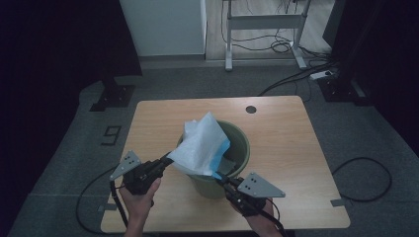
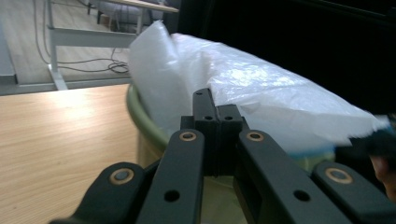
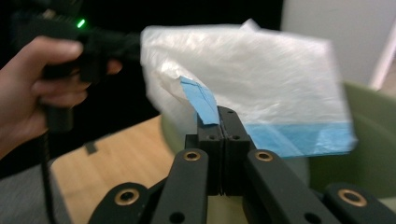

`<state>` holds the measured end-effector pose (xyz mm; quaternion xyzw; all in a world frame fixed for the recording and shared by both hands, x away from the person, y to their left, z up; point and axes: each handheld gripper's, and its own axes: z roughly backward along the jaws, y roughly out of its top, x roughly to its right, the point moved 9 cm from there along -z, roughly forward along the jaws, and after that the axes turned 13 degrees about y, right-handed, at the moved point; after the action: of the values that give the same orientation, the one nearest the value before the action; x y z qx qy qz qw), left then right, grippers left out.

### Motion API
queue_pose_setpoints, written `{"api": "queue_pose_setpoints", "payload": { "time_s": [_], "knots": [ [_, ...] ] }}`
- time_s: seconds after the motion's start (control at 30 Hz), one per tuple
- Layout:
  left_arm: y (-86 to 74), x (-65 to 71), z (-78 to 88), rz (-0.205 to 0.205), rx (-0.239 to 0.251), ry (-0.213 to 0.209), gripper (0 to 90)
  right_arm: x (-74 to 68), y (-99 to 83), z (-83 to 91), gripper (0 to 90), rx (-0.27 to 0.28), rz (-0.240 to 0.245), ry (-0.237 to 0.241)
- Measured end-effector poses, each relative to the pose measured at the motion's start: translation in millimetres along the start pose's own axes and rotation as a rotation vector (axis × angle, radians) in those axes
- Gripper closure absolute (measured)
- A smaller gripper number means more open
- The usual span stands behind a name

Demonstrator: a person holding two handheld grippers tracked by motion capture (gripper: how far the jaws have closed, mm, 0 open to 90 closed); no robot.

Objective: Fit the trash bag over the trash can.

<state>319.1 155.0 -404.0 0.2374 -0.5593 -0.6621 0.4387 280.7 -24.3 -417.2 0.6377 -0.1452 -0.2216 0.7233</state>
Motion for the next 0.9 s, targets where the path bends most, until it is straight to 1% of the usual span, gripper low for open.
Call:
{"api": "queue_pose_setpoints", "payload": {
  "time_s": [0.07, 0.1, 0.13, 0.17, 0.2, 0.33, 0.37, 0.4, 0.43, 0.47, 0.5, 0.53, 0.57, 0.67, 0.7, 0.73, 0.77, 0.8, 0.83, 0.87, 0.9],
  "knots": [
    [0.1, 6.9, 0.3, -0.012, -0.005, -0.018, 89.9, 7.8, 8.3, 11.0, 88.8, 0.038, -0.006, -0.032],
    [-0.8, 15.9, -1.2, -0.033, -0.017, -0.040, 89.9, 14.1, 15.5, 20.6, 88.8, 0.063, 0.000, -0.053],
    [-0.8, 15.9, -1.2, -0.033, -0.017, -0.040, 89.9, 14.1, 15.5, 20.6, 88.8, 0.063, 0.000, -0.053],
    [-1.8, 25.9, -4.1, -0.055, -0.032, -0.063, 89.9, 20.7, 23.6, 31.8, 88.8, 0.090, 0.001, -0.076],
    [-1.8, 25.9, -4.1, -0.055, -0.032, -0.063, 89.8, 20.7, 23.6, 31.8, 88.8, 0.090, 0.001, -0.076],
    [-4.3, 45.4, -12.3, -0.096, -0.061, -0.104, 89.9, 29.9, 39.0, 52.5, 88.7, 0.139, 0.009, -0.114],
    [-5.7, 53.6, -16.4, -0.113, -0.075, -0.119, 89.8, 32.9, 45.4, 60.4, 88.8, 0.159, 0.014, -0.128],
    [-5.7, 53.6, -16.4, -0.113, -0.075, -0.119, 89.8, 32.9, 45.4, 60.4, 88.8, 0.159, 0.014, -0.128],
    [-6.6, 60.3, -20.0, -0.125, -0.085, -0.132, 89.8, 35.3, 51.4, 66.3, 88.7, 0.177, 0.018, -0.137],
    [-6.6, 60.3, -20.0, -0.125, -0.085, -0.132, 89.8, 35.3, 51.4, 66.3, 88.7, 0.177, 0.018, -0.137],
    [-7.4, 65.6, -22.7, -0.133, -0.093, -0.143, 89.8, 36.6, 56.9, 69.8, 88.8, 0.190, 0.020, -0.140],
    [-7.4, 65.6, -22.7, -0.133, -0.093, -0.143, 89.8, 36.6, 56.9, 69.8, 88.8, 0.190, 0.020, -0.140],
    [-8.1, 69.8, -24.0, -0.141, -0.097, -0.152, 89.8, 36.5, 62.4, 71.4, 88.8, 0.202, 0.026, -0.141],
    [-8.0, 71.2, -23.3, -0.147, -0.099, -0.151, 88.4, 34.7, 66.4, 70.4, 88.8, 0.205, 0.037, -0.136],
    [-7.2, 70.8, -22.1, -0.148, -0.100, -0.149, 83.8, 33.6, 67.5, 69.1, 88.8, 0.202, 0.044, -0.134],
    [-6.1, 70.1, -20.4, -0.150, -0.099, -0.145, 76.9, 32.7, 67.9, 67.4, 88.9, 0.197, 0.052, -0.130],
    [-4.2, 69.0, -17.8, -0.156, -0.086, -0.134, 68.6, 32.6, 66.7, 63.2, 88.9, 0.185, 0.053, -0.126],
    [-2.0, 68.4, -14.4, -0.163, -0.073, -0.129, 68.6, 32.6, 66.7, 63.2, 88.9, 0.185, 0.053, -0.126],
    [0.1, 68.1, -11.0, -0.169, -0.065, -0.124, 58.1, 35.7, 64.7, 59.2, 88.9, 0.175, 0.046, -0.127],
    [1.9, 67.8, -7.8, -0.181, -0.061, -0.115, 58.1, 35.7, 64.7, 59.2, 88.9, 0.175, 0.046, -0.127],
    [5.7, 67.3, -2.6, -0.211, -0.057, -0.090, 48.1, 38.6, 63.3, 55.8, 89.0, 0.167, 0.038, -0.127]
  ]
}}
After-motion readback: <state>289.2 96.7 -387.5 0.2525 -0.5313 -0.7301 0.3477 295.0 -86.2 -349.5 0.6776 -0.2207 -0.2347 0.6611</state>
